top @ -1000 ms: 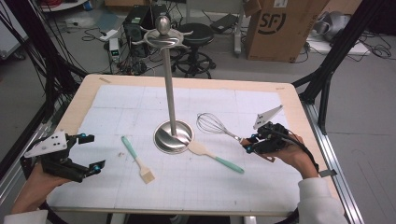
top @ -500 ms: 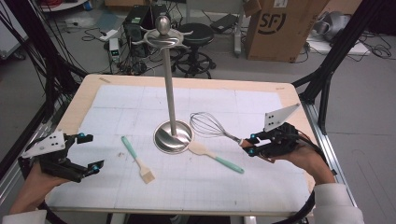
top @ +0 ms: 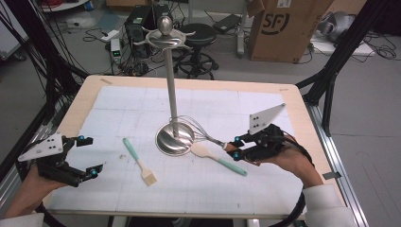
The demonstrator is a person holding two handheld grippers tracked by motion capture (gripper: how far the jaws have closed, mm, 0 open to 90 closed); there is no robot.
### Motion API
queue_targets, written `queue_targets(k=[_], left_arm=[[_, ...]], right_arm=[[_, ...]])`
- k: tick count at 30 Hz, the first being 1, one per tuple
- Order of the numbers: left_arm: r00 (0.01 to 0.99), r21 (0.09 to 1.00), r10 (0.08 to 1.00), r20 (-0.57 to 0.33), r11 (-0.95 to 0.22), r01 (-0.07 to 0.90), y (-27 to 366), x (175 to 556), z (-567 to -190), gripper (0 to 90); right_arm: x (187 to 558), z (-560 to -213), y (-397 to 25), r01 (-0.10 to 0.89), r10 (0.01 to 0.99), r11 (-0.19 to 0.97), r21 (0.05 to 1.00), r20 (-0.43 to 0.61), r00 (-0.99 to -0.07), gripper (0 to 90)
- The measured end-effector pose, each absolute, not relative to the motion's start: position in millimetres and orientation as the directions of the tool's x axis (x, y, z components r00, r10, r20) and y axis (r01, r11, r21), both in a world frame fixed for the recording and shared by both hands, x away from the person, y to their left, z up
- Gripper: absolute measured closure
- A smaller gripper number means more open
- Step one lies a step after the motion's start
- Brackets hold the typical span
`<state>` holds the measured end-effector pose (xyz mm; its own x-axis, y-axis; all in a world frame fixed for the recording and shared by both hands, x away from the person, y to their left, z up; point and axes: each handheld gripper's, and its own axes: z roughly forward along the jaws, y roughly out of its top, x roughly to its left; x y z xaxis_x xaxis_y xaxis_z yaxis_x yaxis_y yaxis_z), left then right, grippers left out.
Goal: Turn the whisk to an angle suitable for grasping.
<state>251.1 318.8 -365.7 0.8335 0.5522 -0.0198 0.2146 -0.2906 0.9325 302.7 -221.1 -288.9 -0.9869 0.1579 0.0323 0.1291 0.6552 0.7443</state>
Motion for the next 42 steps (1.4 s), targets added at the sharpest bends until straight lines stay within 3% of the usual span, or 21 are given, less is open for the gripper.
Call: queue_targets(k=[21, 42], left_arm=[[0.842, 0.933, 0.539, -0.015, -0.294, 0.205, 322.3, 248.4, -363.6, 1.6], [0.857, 0.936, 0.516, -0.008, -0.298, 0.188, 323.1, 246.7, -362.0, 1.6]], right_arm=[[307.9, -305.3, -140.0, 0.095, 0.086, 0.617, 0.781, 0.053, -0.995, 70.2], [314.2, -335.4, -96.2, 0.092, 0.074, 0.64, 0.763, 0.058, -0.996, 70.2]])
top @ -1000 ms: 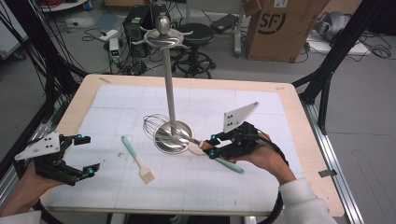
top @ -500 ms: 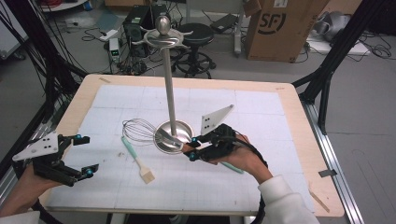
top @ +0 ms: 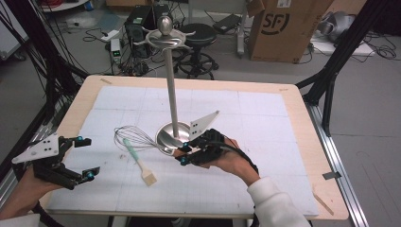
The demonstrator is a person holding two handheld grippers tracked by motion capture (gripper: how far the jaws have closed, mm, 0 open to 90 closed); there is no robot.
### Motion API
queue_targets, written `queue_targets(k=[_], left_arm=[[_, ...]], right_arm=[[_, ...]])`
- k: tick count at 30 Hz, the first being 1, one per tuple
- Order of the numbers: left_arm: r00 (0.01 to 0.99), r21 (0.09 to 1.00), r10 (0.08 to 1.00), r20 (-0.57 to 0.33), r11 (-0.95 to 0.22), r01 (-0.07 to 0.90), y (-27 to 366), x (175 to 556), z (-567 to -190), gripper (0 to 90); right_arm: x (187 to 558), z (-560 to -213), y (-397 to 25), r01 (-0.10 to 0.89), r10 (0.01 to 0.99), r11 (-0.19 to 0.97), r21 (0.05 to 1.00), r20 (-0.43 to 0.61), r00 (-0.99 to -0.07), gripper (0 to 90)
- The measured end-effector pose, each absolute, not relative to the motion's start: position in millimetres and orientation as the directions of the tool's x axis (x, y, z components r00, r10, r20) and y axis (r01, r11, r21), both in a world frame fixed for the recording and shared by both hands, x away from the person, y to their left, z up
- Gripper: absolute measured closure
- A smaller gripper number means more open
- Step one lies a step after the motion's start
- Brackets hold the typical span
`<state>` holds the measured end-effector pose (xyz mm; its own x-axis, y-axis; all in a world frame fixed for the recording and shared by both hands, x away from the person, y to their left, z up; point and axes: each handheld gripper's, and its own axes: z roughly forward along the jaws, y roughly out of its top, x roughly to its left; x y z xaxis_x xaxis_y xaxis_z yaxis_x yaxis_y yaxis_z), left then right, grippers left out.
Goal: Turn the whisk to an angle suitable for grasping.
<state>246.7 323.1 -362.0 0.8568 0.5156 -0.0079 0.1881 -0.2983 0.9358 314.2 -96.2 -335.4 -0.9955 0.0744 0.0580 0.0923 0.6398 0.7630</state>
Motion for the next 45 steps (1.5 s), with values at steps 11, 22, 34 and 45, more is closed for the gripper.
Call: queue_targets(k=[11, 22, 34, 45], left_arm=[[0.859, 0.935, 0.512, -0.005, -0.301, 0.186, 323.4, 246.5, -361.8, 1.7], [0.858, 0.935, 0.513, -0.003, -0.304, 0.185, 323.4, 246.0, -360.7, 1.7], [0.863, 0.935, 0.505, 0.001, -0.307, 0.178, 320.7, 246.4, -359.9, 1.7], [0.866, 0.934, 0.501, 0.002, -0.309, 0.176, 319.1, 246.9, -360.0, 1.6]], right_arm=[[316.0, -357.7, -77.8, 0.094, 0.054, 0.665, 0.741, 0.077, -0.996, 70.2], [318.1, -382.2, -53.3, 0.08, 0.042, 0.711, 0.699, 0.072, -0.997, 70.2], [318.4, -402.0, -30.2, 0.059, 0.031, 0.754, 0.655, 0.053, -0.998, 70.2], [314.0, -408.7, -12.2, 0.056, 0.027, 0.76, 0.648, 0.055, -0.998, 70.1]])
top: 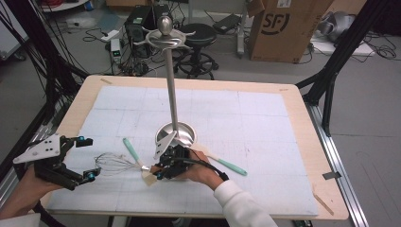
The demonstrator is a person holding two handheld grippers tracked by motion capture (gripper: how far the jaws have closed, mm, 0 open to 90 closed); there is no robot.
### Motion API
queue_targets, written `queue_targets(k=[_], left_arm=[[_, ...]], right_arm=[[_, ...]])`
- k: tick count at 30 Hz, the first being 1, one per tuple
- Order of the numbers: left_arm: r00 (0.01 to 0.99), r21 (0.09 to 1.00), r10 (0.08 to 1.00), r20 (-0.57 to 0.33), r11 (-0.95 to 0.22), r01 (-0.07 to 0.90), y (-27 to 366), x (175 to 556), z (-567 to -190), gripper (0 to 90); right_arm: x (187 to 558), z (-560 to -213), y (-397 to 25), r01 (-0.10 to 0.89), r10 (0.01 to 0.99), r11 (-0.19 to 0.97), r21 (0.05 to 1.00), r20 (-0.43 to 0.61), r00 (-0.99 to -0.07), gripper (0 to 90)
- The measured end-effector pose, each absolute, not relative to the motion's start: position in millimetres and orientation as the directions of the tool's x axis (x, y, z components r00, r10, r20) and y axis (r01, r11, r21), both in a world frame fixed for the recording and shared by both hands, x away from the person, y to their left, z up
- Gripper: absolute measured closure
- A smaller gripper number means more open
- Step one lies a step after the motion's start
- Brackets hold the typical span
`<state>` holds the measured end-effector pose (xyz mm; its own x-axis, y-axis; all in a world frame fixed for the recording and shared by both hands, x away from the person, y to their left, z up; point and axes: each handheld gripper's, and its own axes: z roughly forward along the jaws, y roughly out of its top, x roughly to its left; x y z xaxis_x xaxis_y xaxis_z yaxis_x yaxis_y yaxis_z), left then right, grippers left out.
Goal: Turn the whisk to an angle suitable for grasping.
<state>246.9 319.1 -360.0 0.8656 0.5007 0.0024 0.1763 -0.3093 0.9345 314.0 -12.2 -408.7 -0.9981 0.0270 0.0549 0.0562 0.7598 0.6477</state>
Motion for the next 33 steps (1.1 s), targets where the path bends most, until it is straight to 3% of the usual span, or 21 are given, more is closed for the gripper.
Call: queue_targets(k=[12, 21, 27, 33], left_arm=[[0.862, 0.933, 0.507, 0.0, -0.31, 0.182, 321.5, 245.8, -360.8, 1.6], [0.866, 0.928, 0.5, 0.0, -0.322, 0.186, 317.3, 247.6, -363.2, 1.7], [0.868, 0.926, 0.497, 0.003, -0.33, 0.185, 314.8, 247.0, -363.5, 1.6], [0.864, 0.928, 0.503, 0.007, -0.326, 0.182, 315.3, 245.0, -363.6, 1.6]], right_arm=[[314.7, -418.8, -6.8, 0.049, 0.017, 0.791, 0.61, 0.059, -0.998, 68.5], [312.3, -407.3, -20.4, 0.059, 0.01, 0.769, 0.636, 0.08, -0.997, 32.7], [305.8, -391.6, -41.5, 0.054, -0.065, 0.687, 0.724, 0.135, -0.989, 0.9], [303.2, -374.4, -71.3, 0.09, 0.004, 0.613, 0.785, 0.111, -0.994, 0.1]])
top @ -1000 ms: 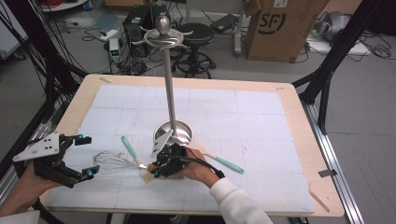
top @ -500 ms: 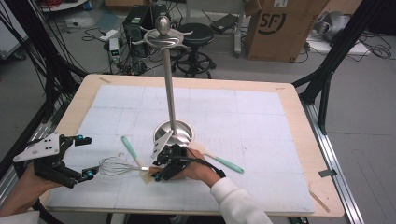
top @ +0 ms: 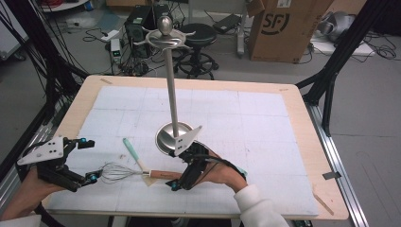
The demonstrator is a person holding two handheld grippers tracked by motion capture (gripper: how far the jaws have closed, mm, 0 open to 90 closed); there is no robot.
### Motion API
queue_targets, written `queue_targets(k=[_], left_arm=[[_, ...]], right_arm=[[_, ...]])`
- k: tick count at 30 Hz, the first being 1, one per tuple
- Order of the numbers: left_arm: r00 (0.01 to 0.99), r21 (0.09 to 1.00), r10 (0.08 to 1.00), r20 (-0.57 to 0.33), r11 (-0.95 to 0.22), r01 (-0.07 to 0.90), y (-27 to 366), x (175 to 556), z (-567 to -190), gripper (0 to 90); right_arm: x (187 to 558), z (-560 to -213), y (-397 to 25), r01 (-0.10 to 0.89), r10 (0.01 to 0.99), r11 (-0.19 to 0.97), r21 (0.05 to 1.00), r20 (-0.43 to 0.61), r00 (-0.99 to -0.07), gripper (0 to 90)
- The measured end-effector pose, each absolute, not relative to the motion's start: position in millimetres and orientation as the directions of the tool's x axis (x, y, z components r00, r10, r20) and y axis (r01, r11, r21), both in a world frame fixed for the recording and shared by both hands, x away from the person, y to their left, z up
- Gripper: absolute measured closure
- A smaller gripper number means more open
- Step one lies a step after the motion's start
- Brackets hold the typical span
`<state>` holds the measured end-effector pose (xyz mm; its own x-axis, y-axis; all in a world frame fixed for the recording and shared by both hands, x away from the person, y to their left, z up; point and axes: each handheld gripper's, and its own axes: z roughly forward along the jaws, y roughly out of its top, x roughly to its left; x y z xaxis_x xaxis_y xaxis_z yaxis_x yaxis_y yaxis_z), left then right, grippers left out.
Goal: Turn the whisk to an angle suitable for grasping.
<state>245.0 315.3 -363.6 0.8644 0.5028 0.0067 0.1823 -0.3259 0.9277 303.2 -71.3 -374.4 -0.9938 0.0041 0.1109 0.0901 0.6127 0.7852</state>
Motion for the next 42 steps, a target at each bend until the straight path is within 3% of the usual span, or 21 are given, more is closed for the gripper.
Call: queue_targets(k=[9, 24, 42], left_arm=[[0.865, 0.928, 0.501, 0.009, -0.327, 0.179, 306.2, 251.8, -365.1, 1.7], [0.864, 0.924, 0.503, 0.013, -0.337, 0.183, 302.4, 256.8, -366.4, 1.6], [0.866, 0.921, 0.5, 0.021, -0.347, 0.178, 299.3, 261.3, -363.8, 1.6]], right_arm=[[305.6, -360.1, -130.1, 0.154, 0.092, 0.546, 0.824, 0.123, -0.988, 0.0], [291.5, -345.4, -230.7, 0.236, 0.334, 0.439, 0.867, 0.087, -0.939, 0.1], [273.2, -345.5, -298.4, 0.293, 0.492, 0.349, 0.89, 0.092, -0.866, 0.1]])
